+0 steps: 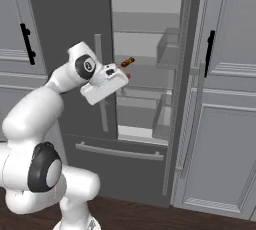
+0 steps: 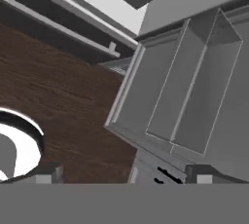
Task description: Take the strawberry from the fridge and place it on top of the pancake, located on the dining counter.
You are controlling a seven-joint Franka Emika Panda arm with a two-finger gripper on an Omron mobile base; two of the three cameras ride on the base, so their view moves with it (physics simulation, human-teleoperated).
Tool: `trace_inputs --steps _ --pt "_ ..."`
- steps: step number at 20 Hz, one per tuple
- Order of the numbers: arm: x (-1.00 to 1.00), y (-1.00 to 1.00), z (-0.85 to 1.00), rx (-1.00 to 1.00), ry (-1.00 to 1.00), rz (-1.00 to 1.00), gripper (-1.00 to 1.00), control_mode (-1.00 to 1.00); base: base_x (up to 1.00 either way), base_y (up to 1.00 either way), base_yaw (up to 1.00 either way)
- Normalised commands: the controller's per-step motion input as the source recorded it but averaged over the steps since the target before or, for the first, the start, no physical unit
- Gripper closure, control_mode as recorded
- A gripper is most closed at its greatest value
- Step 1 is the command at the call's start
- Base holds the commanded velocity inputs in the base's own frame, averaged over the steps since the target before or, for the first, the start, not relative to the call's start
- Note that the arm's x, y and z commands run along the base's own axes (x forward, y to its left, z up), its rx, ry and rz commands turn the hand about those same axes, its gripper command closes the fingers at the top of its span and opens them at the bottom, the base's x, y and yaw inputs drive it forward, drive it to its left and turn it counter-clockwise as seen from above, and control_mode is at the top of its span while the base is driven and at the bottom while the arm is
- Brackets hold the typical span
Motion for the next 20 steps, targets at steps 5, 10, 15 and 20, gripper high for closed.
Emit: trace_inputs --steps 5,10,15,20 --pt "0.0 0.47 0.12 0.63 -0.85 -0.4 -1.0 -1.0 0.0 0.0 0.0" --pt "0.0 0.69 0.24 0.41 -0.96 -0.25 -1.0 -1.0 0.0 0.0 0.0" --pt "0.04 0.84 0.29 0.03 -0.89 0.0 -1.0 -1.0 0.0 0.0 0.0" --pt "0.77 0.11 0.31 0.0 0.06 0.0 -1.0 -1.0 0.0 0.0 0.0"
